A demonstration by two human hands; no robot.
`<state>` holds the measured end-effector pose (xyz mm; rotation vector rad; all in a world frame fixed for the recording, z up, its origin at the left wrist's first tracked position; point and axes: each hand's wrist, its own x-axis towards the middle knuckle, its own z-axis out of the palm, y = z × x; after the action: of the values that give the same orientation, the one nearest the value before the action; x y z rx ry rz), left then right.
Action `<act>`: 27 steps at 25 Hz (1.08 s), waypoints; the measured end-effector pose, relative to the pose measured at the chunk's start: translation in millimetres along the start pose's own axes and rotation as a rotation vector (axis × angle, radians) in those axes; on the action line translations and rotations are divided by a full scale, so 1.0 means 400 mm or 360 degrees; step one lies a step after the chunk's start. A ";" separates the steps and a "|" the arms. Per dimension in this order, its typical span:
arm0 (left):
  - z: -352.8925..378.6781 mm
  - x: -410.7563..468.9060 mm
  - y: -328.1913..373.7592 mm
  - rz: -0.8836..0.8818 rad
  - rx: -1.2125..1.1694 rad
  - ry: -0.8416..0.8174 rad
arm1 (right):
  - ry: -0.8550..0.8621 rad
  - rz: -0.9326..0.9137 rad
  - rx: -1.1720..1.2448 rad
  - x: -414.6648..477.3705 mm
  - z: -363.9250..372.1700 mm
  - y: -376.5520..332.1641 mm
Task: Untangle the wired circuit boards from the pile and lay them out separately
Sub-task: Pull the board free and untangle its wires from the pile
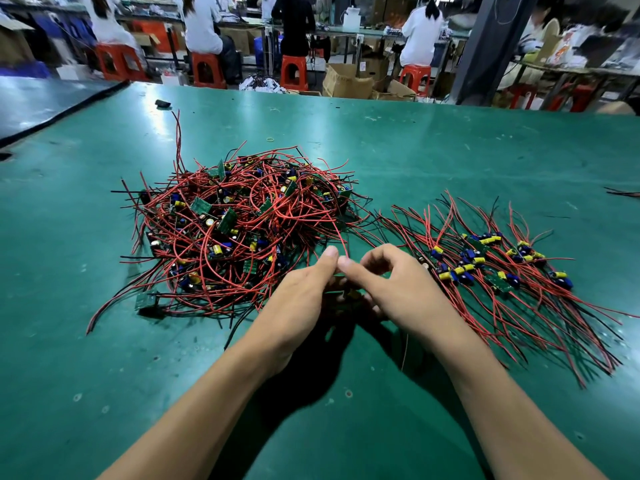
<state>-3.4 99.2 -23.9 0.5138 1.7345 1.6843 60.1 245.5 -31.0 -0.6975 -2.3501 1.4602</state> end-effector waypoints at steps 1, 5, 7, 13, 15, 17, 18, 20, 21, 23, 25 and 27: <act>0.001 -0.006 0.006 -0.0020 0.0036 -0.0005 | -0.0023 -0.0025 -0.0056 -0.002 0.002 -0.003; 0.007 -0.003 0.007 -0.0013 -0.0050 -0.0033 | 0.0026 -0.0098 0.0163 0.004 -0.014 -0.007; 0.012 0.000 0.006 -0.0099 -0.0169 -0.0099 | 0.0045 -0.0072 0.0114 0.008 -0.031 -0.004; 0.030 -0.009 0.022 -0.0210 -0.0648 -0.0231 | 0.0001 -0.0096 0.0020 -0.008 -0.011 -0.014; 0.033 -0.017 0.023 -0.0139 -0.0725 -0.0211 | 0.0024 -0.0169 -0.0006 -0.008 -0.001 -0.019; 0.027 -0.012 0.014 -0.0109 -0.0750 -0.0127 | 0.0162 -0.0183 0.0025 -0.001 -0.007 -0.019; 0.026 -0.008 0.008 -0.0106 -0.0701 -0.0110 | 0.0280 -0.0185 0.0016 0.004 -0.016 -0.017; 0.022 -0.004 0.007 -0.0100 -0.0542 -0.0026 | 0.0549 -0.0202 -0.0054 0.015 -0.045 -0.010; 0.019 -0.003 0.009 -0.0100 -0.0495 0.0055 | 0.0660 -0.0192 -0.0100 0.020 -0.064 -0.003; 0.009 0.001 0.011 -0.0079 -0.0465 0.0219 | 0.0780 -0.0145 -0.0322 0.029 -0.097 0.015; -0.003 0.006 0.008 -0.0065 -0.0424 0.0328 | 0.0782 -0.0131 -0.0702 0.029 -0.102 0.020; -0.012 0.011 0.006 -0.0100 -0.0446 0.0447 | 0.0739 -0.0313 -0.0683 0.025 -0.074 0.012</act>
<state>-10.1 99.0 -22.4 0.0973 1.6429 1.9871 67.2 275.0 -22.2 -0.7774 -2.2823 0.6263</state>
